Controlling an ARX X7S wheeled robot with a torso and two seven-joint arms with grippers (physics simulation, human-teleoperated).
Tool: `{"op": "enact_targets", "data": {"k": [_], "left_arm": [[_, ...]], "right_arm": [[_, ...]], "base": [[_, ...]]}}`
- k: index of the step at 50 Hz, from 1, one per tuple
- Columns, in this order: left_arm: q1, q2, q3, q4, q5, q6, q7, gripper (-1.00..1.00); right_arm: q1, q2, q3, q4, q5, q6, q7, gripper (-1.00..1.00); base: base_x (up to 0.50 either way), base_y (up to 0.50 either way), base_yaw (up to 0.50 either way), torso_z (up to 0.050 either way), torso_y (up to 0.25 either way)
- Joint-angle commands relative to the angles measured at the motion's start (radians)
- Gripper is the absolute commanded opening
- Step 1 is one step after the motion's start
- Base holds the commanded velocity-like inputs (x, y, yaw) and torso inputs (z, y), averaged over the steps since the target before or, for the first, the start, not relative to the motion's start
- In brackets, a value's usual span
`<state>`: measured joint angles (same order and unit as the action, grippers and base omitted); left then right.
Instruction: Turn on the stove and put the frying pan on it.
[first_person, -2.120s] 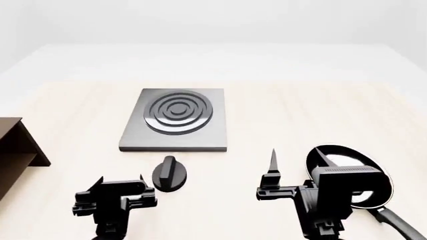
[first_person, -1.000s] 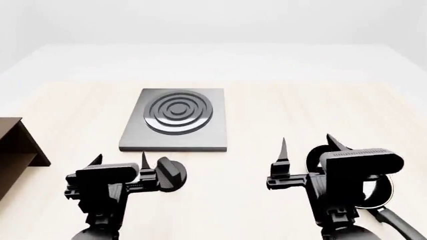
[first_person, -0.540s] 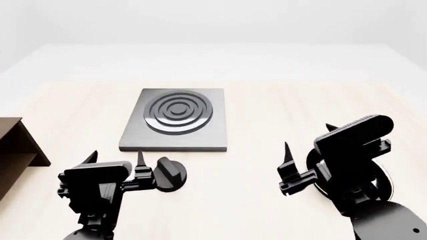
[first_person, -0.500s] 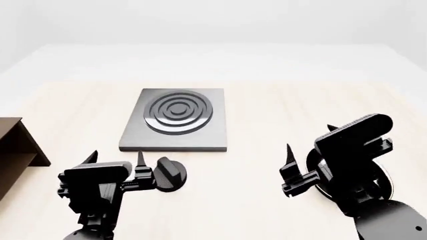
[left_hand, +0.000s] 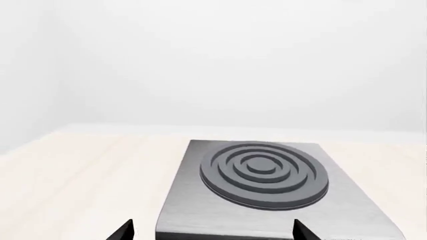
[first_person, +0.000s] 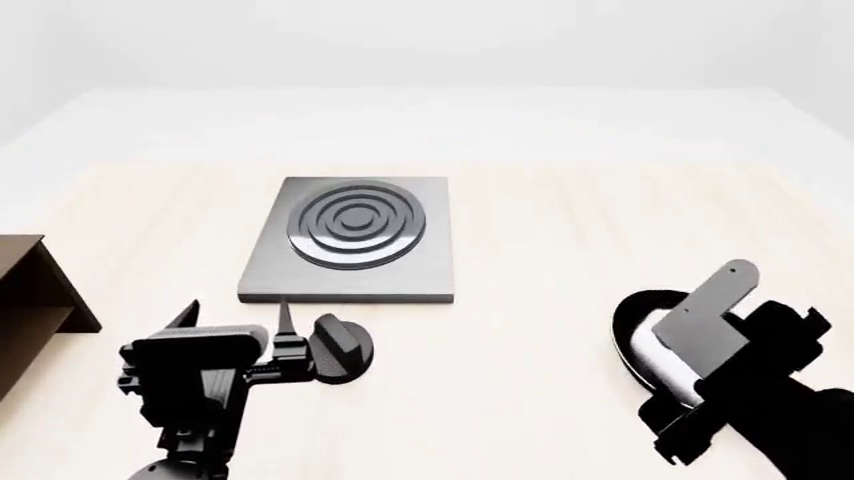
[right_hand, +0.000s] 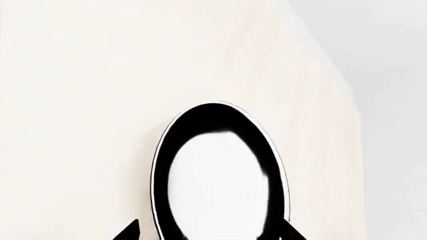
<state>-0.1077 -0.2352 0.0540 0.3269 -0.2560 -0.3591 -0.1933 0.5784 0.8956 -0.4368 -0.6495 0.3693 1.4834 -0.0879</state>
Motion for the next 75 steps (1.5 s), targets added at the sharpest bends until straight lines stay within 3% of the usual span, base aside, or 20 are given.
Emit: {"op": "enact_targets", "data": {"k": [1,21,45,71,72,75], "left_arm": [[0.003,-0.004,0.012,-0.006,0.004,0.008,-0.003,1.0],[0.007,-0.011,0.02,-0.013,0.002,0.017,-0.011,1.0],[0.006,-0.018,0.029,-0.024,-0.002,0.025,-0.019,1.0],[0.002,-0.027,0.05,-0.022,0.004,0.024,-0.032,1.0],[0.002,-0.027,0.051,-0.021,0.005,0.024,-0.033,1.0],[0.002,-0.028,0.053,-0.022,0.005,0.023,-0.035,1.0]], "right_arm": [[0.019,0.09,-0.119,0.097,0.002,0.034,-0.039,1.0],[0.005,0.18,-0.284,0.22,-0.053,0.022,-0.026,1.0],[-0.077,0.178,-0.332,0.382,-0.07,-0.064,-0.008,1.0],[-0.148,0.155,-0.223,0.544,-0.062,-0.209,0.058,1.0],[-0.153,0.154,-0.225,0.544,-0.066,-0.229,0.061,-1.0],[-0.158,0.155,-0.225,0.534,-0.064,-0.247,0.059,-1.0]], "base": [[0.0,0.0,0.0,0.0,0.0],[0.0,0.0,0.0,0.0,0.0],[0.0,0.0,0.0,0.0,0.0],[0.0,0.0,0.0,-0.002,0.0],[0.0,0.0,0.0,-0.011,0.0],[0.0,0.0,0.0,-0.003,0.0]]}}
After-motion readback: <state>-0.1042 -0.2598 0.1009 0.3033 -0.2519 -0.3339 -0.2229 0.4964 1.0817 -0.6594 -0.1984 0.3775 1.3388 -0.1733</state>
